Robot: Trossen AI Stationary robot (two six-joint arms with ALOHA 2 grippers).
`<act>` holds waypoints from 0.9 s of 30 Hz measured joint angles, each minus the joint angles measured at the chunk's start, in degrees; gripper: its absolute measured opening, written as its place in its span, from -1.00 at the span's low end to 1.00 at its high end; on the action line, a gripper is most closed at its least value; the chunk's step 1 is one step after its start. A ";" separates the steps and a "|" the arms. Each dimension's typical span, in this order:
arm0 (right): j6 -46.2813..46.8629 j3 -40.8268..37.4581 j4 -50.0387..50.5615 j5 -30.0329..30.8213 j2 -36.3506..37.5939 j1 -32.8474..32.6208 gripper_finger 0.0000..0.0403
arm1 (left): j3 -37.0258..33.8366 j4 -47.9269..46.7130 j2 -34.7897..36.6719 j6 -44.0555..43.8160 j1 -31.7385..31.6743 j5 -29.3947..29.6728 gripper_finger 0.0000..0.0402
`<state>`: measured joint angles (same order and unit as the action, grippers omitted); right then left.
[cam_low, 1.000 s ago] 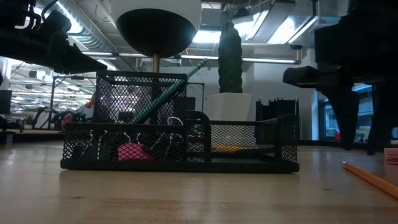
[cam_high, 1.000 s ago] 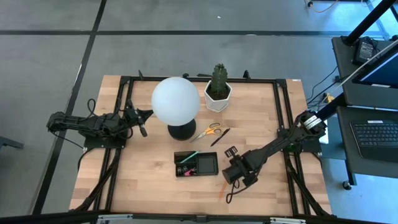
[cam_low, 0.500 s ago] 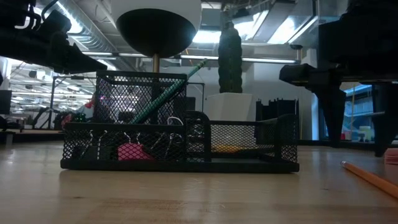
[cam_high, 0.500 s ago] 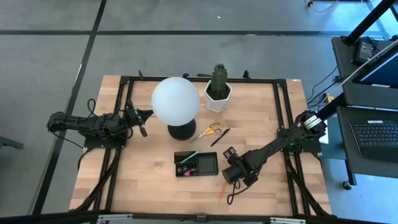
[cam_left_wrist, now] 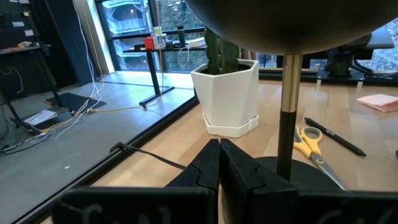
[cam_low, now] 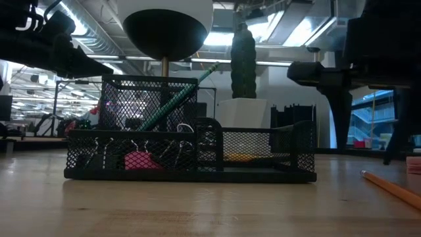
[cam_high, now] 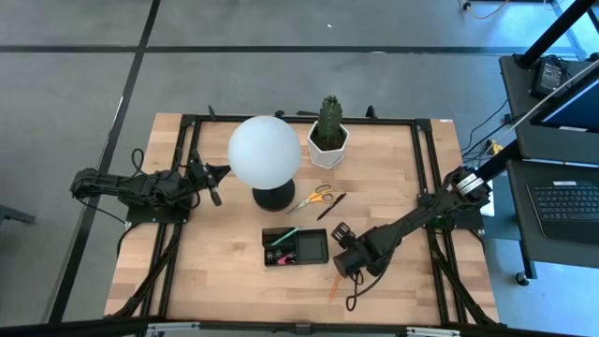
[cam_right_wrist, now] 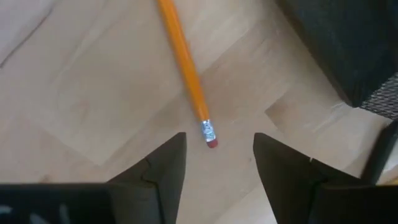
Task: Pick and place office supplies into organizer
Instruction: Put the orange pencil into the desk organizer
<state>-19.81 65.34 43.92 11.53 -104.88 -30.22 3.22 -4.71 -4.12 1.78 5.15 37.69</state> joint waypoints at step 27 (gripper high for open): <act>-4.44 -4.11 -4.38 -3.12 -2.21 1.73 -0.26 | 0.00 -0.02 -0.02 -0.13 0.00 0.02 -0.98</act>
<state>-24.26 61.23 39.54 8.41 -107.09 -28.49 3.22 -4.73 -4.14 1.65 5.15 37.71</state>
